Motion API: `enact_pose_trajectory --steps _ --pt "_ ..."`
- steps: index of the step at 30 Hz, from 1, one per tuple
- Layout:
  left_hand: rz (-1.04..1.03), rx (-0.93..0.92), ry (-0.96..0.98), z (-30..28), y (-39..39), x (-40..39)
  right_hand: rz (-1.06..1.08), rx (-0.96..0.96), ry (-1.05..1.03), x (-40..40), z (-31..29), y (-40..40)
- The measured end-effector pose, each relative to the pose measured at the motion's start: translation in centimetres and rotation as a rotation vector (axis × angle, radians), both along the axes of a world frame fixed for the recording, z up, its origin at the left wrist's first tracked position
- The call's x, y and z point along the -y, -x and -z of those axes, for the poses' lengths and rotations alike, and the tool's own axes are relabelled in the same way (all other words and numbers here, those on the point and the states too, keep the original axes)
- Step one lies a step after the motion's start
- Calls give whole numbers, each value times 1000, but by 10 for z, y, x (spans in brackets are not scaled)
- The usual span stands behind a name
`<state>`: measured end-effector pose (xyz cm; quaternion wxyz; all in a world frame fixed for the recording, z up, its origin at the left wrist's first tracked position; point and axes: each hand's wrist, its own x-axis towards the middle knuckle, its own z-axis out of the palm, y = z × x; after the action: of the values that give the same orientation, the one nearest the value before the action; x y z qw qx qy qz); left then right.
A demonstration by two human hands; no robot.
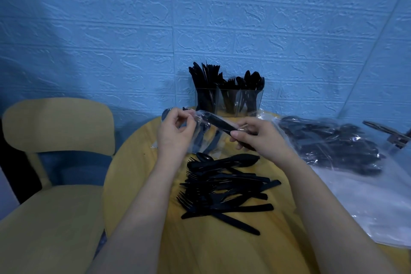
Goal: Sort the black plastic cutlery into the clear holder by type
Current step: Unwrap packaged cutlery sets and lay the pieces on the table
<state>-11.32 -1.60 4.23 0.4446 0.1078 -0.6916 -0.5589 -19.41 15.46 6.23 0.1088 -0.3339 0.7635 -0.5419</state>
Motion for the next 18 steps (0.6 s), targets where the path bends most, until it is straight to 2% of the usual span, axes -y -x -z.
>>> enact_pose_trajectory --steps 6,9,13,18 --pt "23 96 -3 -1 -4 8 -59 95 -39 -14 -3 3" --pt "48 104 -124 -3 -3 9 -84 164 -13 -15 -2 5" --pt "19 50 -146 1 -2 14 -62 283 196 -17 -1 9" --pt "58 52 3 -2 -6 12 100 435 503 -18 0 16"
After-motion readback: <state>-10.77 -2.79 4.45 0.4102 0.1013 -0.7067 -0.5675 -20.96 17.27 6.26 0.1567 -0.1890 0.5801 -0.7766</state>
